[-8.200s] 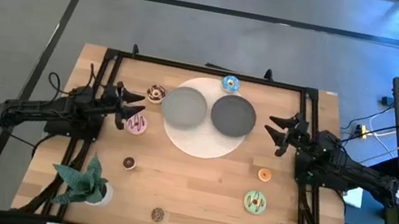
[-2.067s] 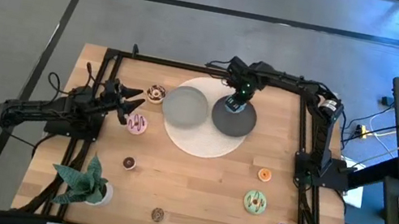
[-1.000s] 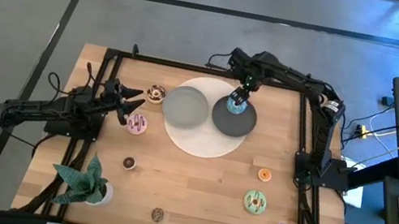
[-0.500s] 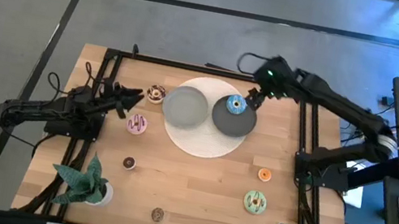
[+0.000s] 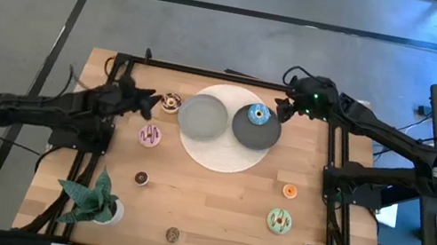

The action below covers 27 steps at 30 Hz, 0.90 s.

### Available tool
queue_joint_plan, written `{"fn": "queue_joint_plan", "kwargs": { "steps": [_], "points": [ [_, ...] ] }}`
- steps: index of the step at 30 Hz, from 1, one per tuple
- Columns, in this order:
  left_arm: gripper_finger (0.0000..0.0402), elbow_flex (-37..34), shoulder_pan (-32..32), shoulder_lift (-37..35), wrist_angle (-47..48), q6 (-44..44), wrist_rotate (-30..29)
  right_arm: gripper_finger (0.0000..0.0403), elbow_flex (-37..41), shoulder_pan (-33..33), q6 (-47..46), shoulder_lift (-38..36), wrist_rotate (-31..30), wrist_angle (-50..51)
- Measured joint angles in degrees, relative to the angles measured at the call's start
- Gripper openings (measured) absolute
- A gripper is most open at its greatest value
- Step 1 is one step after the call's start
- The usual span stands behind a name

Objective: Pick & Place donuts
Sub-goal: Put the large black donut on the dark gray plate

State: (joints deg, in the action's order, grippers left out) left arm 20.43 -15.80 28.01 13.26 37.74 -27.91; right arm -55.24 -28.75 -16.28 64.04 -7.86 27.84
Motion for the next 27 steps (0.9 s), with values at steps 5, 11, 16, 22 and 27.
{"fn": "queue_joint_plan", "kwargs": {
  "steps": [5,11,16,22,27],
  "points": [
    [0.0204,10.9,-5.5,15.7,9.6,3.6,2.5,0.0241,-0.1,0.0,-0.2,0.0,0.4,-1.6],
    [0.0204,17.1,-11.7,32.2,14.1,5.8,9.0,0.0241,-0.1,0.0,-0.2,0.0,0.5,-1.6],
    [0.0204,18.6,-15.2,42.4,14.0,6.5,9.6,0.0241,-0.1,0.0,-0.2,0.0,4.0,-1.6],
    [0.0204,18.9,-18.7,49.8,14.0,7.4,12.5,0.0241,-0.1,0.0,-0.2,0.0,6.2,-1.6],
    [0.0204,18.8,-20.1,54.4,13.5,9.3,14.9,0.0241,-0.1,0.0,-0.2,0.0,6.2,-1.7]
  ]
}}
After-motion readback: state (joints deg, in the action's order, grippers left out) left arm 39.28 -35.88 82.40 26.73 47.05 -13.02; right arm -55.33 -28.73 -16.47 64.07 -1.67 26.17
